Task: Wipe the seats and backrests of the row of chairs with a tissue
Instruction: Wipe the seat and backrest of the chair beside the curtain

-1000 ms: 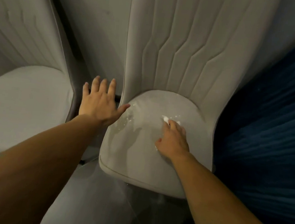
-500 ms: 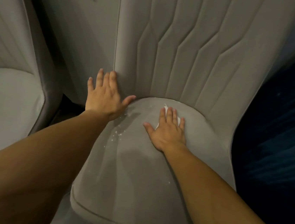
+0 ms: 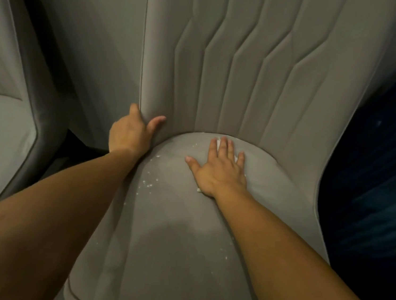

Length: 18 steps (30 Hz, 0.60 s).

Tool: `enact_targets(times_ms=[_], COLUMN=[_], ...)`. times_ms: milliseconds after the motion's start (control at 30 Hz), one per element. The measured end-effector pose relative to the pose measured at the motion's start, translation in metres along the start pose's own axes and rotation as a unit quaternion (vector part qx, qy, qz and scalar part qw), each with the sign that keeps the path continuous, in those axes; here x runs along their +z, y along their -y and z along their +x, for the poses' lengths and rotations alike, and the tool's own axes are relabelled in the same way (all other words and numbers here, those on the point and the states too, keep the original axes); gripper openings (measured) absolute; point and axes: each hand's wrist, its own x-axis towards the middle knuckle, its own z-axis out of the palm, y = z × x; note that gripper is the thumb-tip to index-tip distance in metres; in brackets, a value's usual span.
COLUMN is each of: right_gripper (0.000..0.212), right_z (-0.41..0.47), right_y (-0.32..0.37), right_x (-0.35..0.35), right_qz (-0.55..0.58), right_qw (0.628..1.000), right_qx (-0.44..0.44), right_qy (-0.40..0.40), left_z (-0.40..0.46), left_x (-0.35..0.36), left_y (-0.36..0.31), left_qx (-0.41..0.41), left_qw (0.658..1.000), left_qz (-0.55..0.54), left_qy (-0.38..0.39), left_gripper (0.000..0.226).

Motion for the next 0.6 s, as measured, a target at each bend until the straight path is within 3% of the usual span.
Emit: enact_targets(times_ms=[367,467,533,600], right_gripper=[0.095,0.086,0.081,0.074], right_z=[-0.003,0.002,0.007,0.012], right_y=[-0.004,-0.008,-0.017,-0.028], right_x=[-0.024,-0.042,-0.054,-0.066], right_qz=[0.001,0.114,0.225,0.253], right_qw=[0.991,0.985,0.970,0.966], right_qx=[-0.036,-0.025,-0.007,0.000], right_qy=[0.131,0.129,0.094,0.054], left_z=[-0.007,-0.007,-0.007,-0.006], left_x=[0.001,-0.001,0.000,0.001], left_y=[-0.004,-0.004,-0.004,-0.004], left_qx=[-0.005,-0.006,-0.004,-0.001], left_qw=[1.000,1.000,1.000,1.000], left_qz=[-0.015,-0.015,-0.016,-0.016], left_qy=[-0.015,-0.014,-0.016,-0.019], left_gripper=[0.053,0.053,0.056,0.058])
